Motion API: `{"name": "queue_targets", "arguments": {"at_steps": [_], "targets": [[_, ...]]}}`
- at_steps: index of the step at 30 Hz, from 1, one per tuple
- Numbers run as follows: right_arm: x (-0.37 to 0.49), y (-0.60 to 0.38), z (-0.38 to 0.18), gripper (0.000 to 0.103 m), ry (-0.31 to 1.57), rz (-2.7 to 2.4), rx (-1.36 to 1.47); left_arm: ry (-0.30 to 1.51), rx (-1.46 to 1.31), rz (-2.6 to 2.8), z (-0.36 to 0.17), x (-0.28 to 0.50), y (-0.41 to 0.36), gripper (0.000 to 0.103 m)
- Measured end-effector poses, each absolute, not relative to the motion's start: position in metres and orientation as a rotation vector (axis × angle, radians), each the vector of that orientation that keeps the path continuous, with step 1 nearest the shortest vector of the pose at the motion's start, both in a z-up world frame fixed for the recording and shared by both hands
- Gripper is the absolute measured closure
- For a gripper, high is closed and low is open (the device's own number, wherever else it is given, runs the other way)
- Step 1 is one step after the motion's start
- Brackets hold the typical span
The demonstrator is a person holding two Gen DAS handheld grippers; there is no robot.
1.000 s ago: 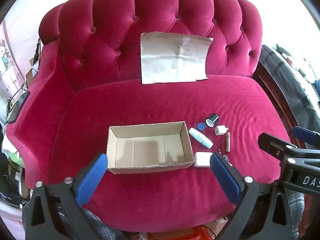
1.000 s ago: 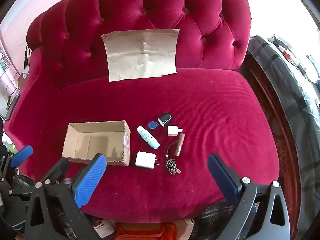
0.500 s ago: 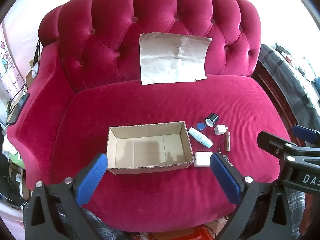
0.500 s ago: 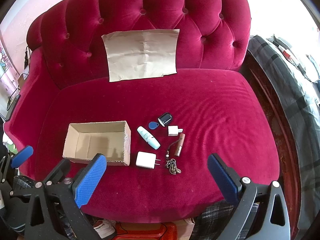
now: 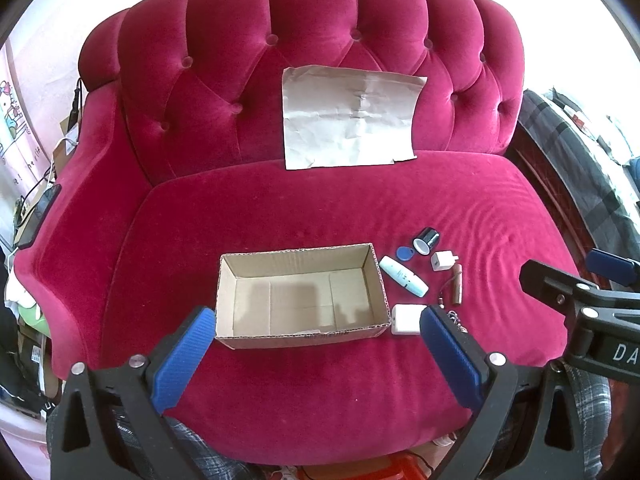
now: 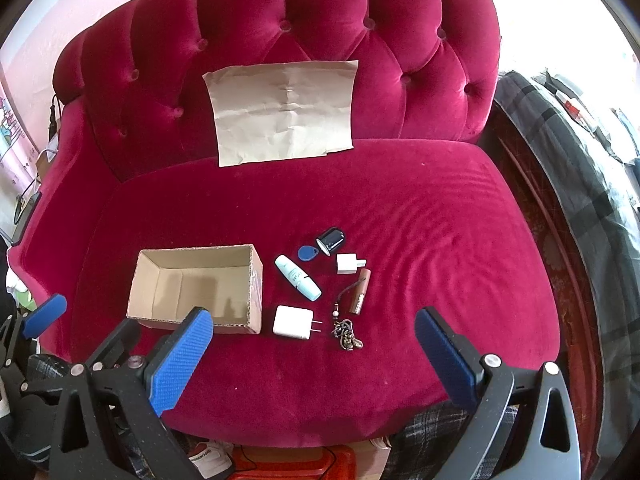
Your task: Organize rigid objects
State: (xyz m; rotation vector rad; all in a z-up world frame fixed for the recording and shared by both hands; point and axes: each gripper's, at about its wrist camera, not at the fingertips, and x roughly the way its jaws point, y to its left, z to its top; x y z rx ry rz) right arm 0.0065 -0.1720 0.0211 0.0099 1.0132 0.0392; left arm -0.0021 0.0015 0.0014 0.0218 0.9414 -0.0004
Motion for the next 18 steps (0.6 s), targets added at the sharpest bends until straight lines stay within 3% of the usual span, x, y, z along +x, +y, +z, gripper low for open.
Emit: {"name": "queue_targets", "arguments": {"at_steps": [18], "targets": [[0.0077, -0.1726, 0.0255, 0.000, 1.005, 0.032, 0.015, 0.942, 0.013, -0.001, 0.0025, -0.0008, 0.0038, 0.000]]}}
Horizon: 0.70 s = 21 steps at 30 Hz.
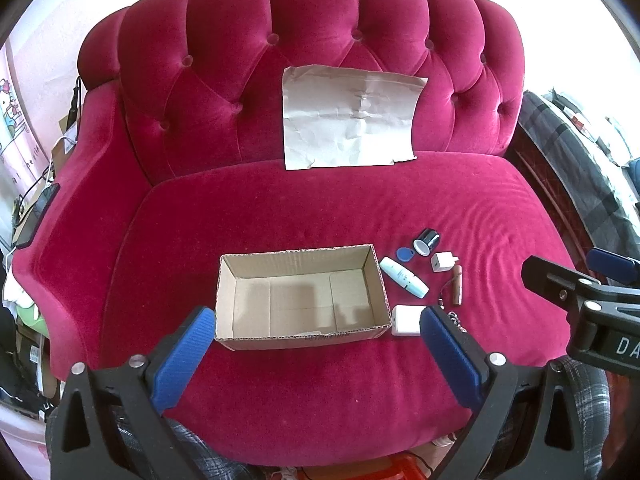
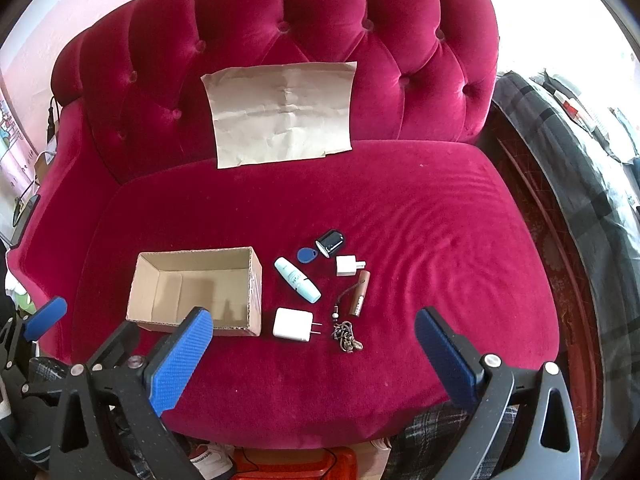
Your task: Organize rigid objects
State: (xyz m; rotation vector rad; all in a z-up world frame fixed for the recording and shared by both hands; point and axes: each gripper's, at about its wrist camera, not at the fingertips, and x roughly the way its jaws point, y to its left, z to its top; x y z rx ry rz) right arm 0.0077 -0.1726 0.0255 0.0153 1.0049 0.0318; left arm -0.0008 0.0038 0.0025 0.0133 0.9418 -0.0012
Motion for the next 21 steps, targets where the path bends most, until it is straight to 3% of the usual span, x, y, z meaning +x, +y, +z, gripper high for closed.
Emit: {"name": "queue_targets", "arguments": {"at_steps": [21], "targets": [[0.016, -0.170, 0.021, 0.000, 1.004, 0.018, 0.001, 0.950, 0.000, 0.006, -0.007, 0.013, 0.018, 0.000]]}}
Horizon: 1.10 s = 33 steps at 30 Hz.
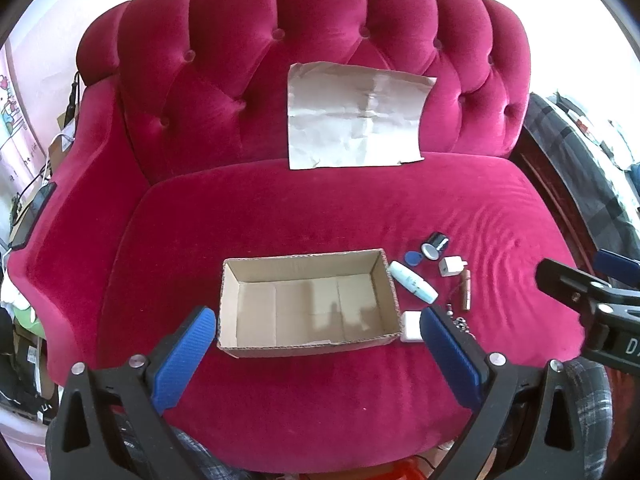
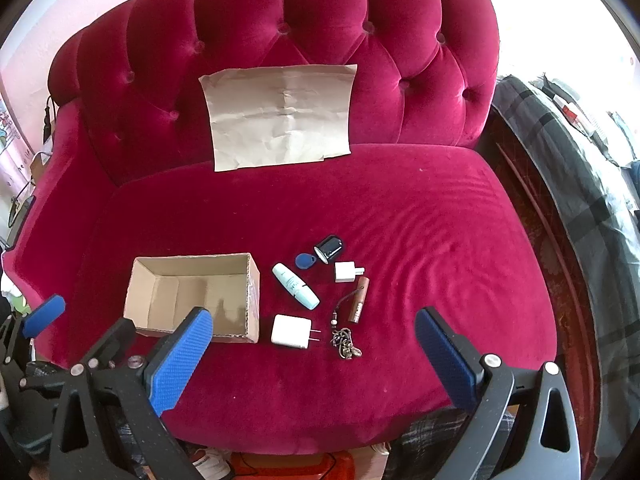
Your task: Organize rigid objects
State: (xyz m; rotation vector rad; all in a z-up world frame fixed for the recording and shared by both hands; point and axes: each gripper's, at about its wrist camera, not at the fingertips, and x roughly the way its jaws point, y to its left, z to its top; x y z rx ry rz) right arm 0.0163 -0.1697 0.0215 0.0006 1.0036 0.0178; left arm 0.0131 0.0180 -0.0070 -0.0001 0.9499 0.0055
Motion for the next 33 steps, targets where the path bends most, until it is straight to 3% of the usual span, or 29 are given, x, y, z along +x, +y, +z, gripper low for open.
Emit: {"name": "queue_targets", "arguments": {"at_steps": [16, 33], "targets": [[0.050, -0.168, -0.014, 0.000, 1.054, 0.021, -0.002, 0.997, 0.010, 0.064, -0.048, 0.052, 0.067, 0.000], [0.085, -0.167, -0.059, 0.000, 1.107, 0.018, -0.012, 1.108, 0.034, 0.134, -0.135, 0.094, 0.124, 0.000]]}}
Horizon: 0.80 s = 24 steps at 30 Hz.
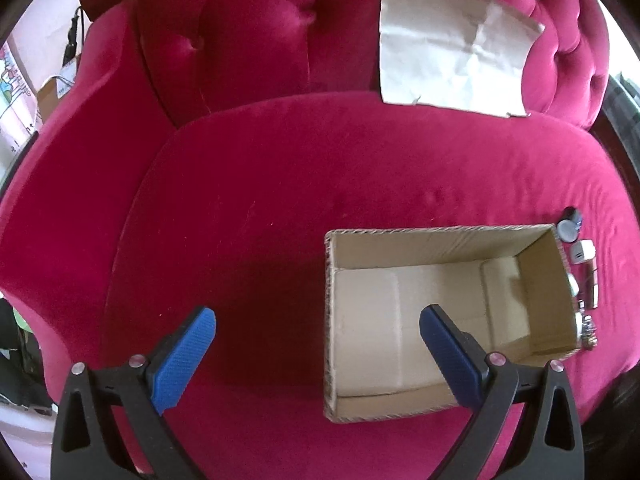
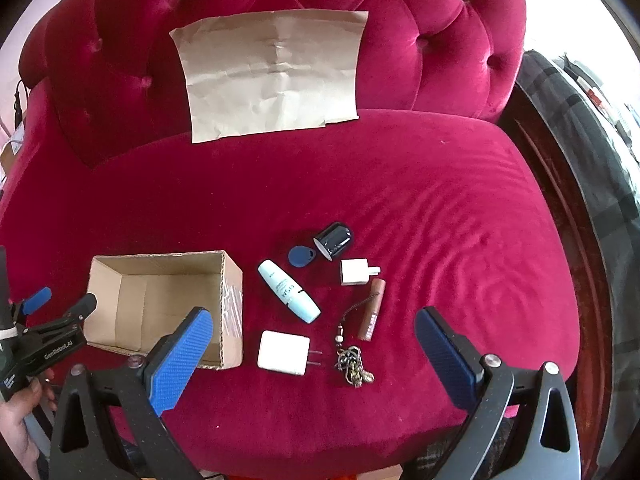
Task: Organize rigid objects
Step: 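Move the left tool to the cardboard box wall and clamp it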
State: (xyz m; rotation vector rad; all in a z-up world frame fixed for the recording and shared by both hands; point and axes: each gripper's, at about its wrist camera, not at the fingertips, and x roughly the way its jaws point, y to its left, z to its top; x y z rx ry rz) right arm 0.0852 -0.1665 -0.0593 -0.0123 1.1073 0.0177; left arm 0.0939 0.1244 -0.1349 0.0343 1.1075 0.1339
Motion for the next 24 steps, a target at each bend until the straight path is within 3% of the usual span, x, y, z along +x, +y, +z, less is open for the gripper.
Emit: {"name": "queue_targets", "arguments": {"at_steps": [15, 18, 23, 24], "targets": [[0.104, -0.176, -0.105, 0.000, 1.180, -0.008, -0.009, 1.192, -0.040, 0.114, -0.184, 0.108, 0.149, 0.001], [0.107, -0.178, -0.109, 0.000, 1.191, -0.012, -0.004, 1.183, -0.039, 0.098, -0.185, 0.112, 0.148, 0.017], [0.110, -0.177, -0.112, 0.000, 1.191, -0.014, -0.014, 1.203, -0.051, 0.075, -0.190, 0.111, 0.146, 0.065], [0.110, -0.177, -0.113, 0.000, 1.192, -0.014, -0.015, 1.210, -0.053, 0.072, -0.193, 0.112, 0.146, 0.069]]}}
